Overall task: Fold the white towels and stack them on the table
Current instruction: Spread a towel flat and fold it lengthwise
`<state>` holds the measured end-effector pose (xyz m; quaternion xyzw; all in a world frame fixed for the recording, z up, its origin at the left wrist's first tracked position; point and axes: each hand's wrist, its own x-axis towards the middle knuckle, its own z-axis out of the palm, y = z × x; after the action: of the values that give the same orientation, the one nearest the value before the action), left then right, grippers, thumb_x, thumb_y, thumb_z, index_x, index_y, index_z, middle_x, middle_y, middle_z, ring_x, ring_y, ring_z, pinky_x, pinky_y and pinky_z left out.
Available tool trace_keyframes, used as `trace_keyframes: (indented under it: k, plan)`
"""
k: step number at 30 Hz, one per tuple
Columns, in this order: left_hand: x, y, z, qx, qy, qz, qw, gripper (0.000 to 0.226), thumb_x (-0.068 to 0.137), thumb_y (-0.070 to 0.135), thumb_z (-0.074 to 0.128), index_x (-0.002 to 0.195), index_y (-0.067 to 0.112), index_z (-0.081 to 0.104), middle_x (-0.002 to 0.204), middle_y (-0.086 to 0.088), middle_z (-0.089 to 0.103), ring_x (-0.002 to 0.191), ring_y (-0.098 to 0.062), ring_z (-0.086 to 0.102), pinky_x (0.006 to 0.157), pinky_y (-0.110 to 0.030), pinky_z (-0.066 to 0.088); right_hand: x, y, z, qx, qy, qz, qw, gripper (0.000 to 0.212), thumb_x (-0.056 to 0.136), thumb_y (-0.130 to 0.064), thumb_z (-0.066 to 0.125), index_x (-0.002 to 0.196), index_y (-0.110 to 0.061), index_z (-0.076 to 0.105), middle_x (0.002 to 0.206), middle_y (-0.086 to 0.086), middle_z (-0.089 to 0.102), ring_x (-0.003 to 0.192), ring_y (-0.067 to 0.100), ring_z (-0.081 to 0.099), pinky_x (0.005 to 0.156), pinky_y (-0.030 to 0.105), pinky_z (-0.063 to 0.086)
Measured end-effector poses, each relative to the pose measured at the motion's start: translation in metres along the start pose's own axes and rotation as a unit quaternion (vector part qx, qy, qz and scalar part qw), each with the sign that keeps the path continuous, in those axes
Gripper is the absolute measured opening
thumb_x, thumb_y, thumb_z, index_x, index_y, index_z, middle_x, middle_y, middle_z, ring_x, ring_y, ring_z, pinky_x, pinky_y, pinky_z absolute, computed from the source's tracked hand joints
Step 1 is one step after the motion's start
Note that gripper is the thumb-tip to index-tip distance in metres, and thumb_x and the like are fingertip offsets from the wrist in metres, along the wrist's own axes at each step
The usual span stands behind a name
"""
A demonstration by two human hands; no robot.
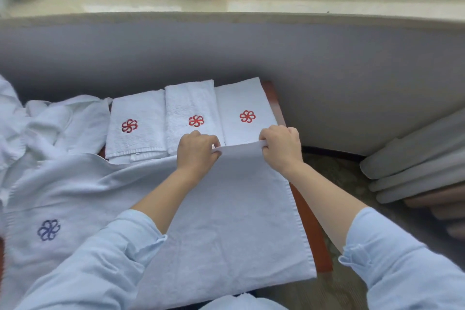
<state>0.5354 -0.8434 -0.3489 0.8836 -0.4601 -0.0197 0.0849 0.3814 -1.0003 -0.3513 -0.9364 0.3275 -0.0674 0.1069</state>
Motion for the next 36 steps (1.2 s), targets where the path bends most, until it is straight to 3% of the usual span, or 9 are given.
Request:
trace_keyframes:
  k: [8, 14, 21, 24, 28, 30, 32, 36]
  plan:
    - [-0.056, -0.002, 0.019, -0.109, -0.104, 0.009, 0.989, 0.014, 0.088, 0.039, 0.067, 0.091, 0.031, 0.056, 0.072, 0.013, 0.049, 0.071, -0.012, 0.050, 0.058, -0.029, 0.029, -0.052, 0.006, 0.010, 0.009, -0.014, -0.028, 0.999, 0.015, 0.085, -0.011, 0.062, 0.082, -0.025, 0.064, 0.084, -0.009, 0.061, 0.083, 0.014, 0.054, 0.085, 0.030, 0.038]
    - [-0.084, 0.003, 0.038, -0.100, -0.144, 0.016, 0.984, 0.014, 0.089, 0.034, 0.067, 0.091, 0.030, 0.054, 0.077, 0.013, 0.046, 0.074, -0.012, 0.046, 0.059, -0.028, 0.029, -0.092, 0.013, 0.024, -0.005, -0.049, -0.038, 0.998, 0.020, 0.085, -0.006, 0.058, 0.085, -0.022, 0.070, 0.087, -0.006, 0.063, 0.085, 0.018, 0.055, 0.086, 0.032, 0.033]
    - [-0.106, 0.009, 0.053, -0.092, -0.181, 0.013, 0.979, 0.007, 0.090, 0.030, 0.064, 0.095, 0.032, 0.060, 0.083, 0.014, 0.051, 0.079, -0.011, 0.050, 0.061, -0.026, 0.033, -0.125, 0.016, 0.036, -0.019, -0.107, -0.043, 0.993, 0.033, 0.089, -0.005, 0.051, 0.102, -0.025, 0.074, 0.101, -0.006, 0.064, 0.097, 0.020, 0.056, 0.092, 0.031, 0.028]
    - [-0.115, 0.012, 0.057, -0.088, -0.214, 0.015, 0.973, 0.015, 0.090, 0.025, 0.060, 0.103, 0.032, 0.066, 0.091, 0.014, 0.056, 0.086, -0.010, 0.055, 0.068, -0.026, 0.042, -0.139, 0.015, 0.041, -0.017, -0.171, -0.058, 0.983, 0.032, 0.093, -0.012, 0.048, 0.113, -0.026, 0.069, 0.111, -0.005, 0.058, 0.105, 0.020, 0.052, 0.098, 0.032, 0.027]
    - [-0.124, 0.014, 0.060, -0.081, -0.230, 0.032, 0.969, 0.030, 0.091, 0.018, 0.057, 0.115, 0.034, 0.066, 0.104, 0.010, 0.058, 0.099, -0.010, 0.057, 0.078, -0.026, 0.047, -0.160, 0.004, 0.046, 0.000, -0.177, -0.104, 0.979, 0.033, 0.090, -0.011, 0.045, 0.116, -0.017, 0.064, 0.116, 0.000, 0.057, 0.107, 0.021, 0.050, 0.087, 0.031, 0.038]
    - [-0.127, 0.013, 0.060, -0.077, -0.238, 0.043, 0.967, 0.035, 0.092, 0.015, 0.054, 0.120, 0.034, 0.064, 0.110, 0.009, 0.057, 0.106, -0.011, 0.054, 0.081, -0.029, 0.047, -0.170, -0.002, 0.051, 0.031, -0.212, -0.104, 0.971, 0.041, 0.091, -0.011, 0.046, 0.131, -0.014, 0.055, 0.138, 0.004, 0.048, 0.128, 0.024, 0.042, 0.100, 0.035, 0.038]
    - [-0.130, 0.012, 0.060, -0.078, -0.246, 0.048, 0.965, 0.040, 0.093, 0.014, 0.052, 0.126, 0.035, 0.062, 0.115, 0.009, 0.055, 0.111, -0.012, 0.051, 0.084, -0.033, 0.049, -0.178, -0.005, 0.055, 0.044, -0.248, -0.088, 0.964, 0.058, 0.092, -0.013, 0.048, 0.149, -0.014, 0.037, 0.158, 0.002, 0.026, 0.146, 0.022, 0.022, 0.115, 0.035, 0.026]
    - [-0.134, 0.016, 0.063, -0.066, -0.265, 0.076, 0.959, 0.047, 0.095, 0.015, 0.049, 0.138, 0.032, 0.054, 0.121, 0.007, 0.051, 0.115, -0.015, 0.047, 0.086, -0.038, 0.049, -0.182, -0.002, 0.055, 0.050, -0.248, -0.057, 0.966, 0.065, 0.094, -0.010, 0.046, 0.155, -0.017, 0.025, 0.163, -0.004, 0.013, 0.149, 0.017, 0.015, 0.117, 0.033, 0.022]
